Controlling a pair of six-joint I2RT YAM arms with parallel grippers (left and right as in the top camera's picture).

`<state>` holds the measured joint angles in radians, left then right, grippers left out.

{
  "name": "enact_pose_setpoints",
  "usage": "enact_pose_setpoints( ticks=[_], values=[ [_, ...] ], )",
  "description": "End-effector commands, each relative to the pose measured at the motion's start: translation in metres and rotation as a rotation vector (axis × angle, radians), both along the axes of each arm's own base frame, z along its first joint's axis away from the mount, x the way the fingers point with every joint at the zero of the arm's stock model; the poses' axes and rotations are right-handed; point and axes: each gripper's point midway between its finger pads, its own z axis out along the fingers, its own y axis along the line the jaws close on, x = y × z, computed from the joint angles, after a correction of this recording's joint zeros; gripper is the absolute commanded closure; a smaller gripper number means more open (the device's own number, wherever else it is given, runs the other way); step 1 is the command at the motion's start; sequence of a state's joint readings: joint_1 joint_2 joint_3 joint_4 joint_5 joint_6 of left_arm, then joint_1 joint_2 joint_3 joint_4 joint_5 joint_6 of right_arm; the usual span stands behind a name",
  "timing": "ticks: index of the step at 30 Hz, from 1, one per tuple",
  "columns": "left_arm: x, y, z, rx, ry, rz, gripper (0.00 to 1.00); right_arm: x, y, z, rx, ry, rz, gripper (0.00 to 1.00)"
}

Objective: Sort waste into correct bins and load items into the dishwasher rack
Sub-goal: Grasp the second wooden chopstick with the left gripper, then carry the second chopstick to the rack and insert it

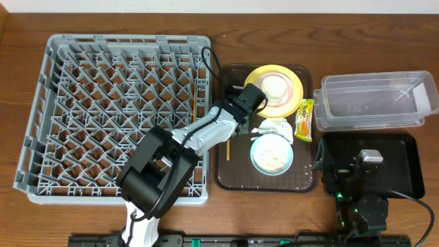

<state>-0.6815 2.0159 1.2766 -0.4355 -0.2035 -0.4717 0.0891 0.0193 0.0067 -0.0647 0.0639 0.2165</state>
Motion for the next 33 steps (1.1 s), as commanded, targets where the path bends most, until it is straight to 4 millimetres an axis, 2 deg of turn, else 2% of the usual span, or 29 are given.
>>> enact_pose_setpoints(
  ticks=[1,4,8,15,20,25,27,29,33],
  values=[
    [-0.014,0.001,-0.013,-0.020,0.064,-0.012,0.78,0.000,-0.003,-0.001,-0.006,0.003,-0.015,0.01],
    [-0.014,0.001,-0.013,-0.021,0.063,-0.012,0.85,0.000,-0.003,-0.001,-0.006,0.003,-0.015,0.01],
    [-0.014,0.001,-0.013,-0.021,0.063,-0.012,0.91,0.000,-0.003,-0.001,-0.006,0.003,-0.015,0.01],
    [-0.017,-0.003,-0.014,-0.042,0.080,-0.020,0.89,0.000,-0.003,-0.001,-0.006,0.003,-0.015,0.01],
    [-0.023,-0.003,-0.024,-0.049,0.102,-0.026,0.89,0.000,-0.003,-0.001,-0.006,0.003,-0.015,0.01],
    [-0.026,0.000,-0.028,-0.042,0.112,-0.026,0.94,0.000,-0.003,-0.001,-0.006,0.003,-0.015,0.01],
    [-0.021,-0.003,-0.018,-0.056,0.089,-0.035,0.94,0.000,-0.003,-0.001,-0.006,0.003,-0.015,0.01],
    [-0.011,-0.008,0.001,-0.080,0.047,-0.051,0.94,0.000,-0.003,-0.001,-0.006,0.003,-0.015,0.01],
    [0.008,-0.013,0.062,-0.169,-0.077,-0.040,0.94,0.000,-0.003,-0.001,-0.006,0.003,-0.015,0.01]
  ],
)
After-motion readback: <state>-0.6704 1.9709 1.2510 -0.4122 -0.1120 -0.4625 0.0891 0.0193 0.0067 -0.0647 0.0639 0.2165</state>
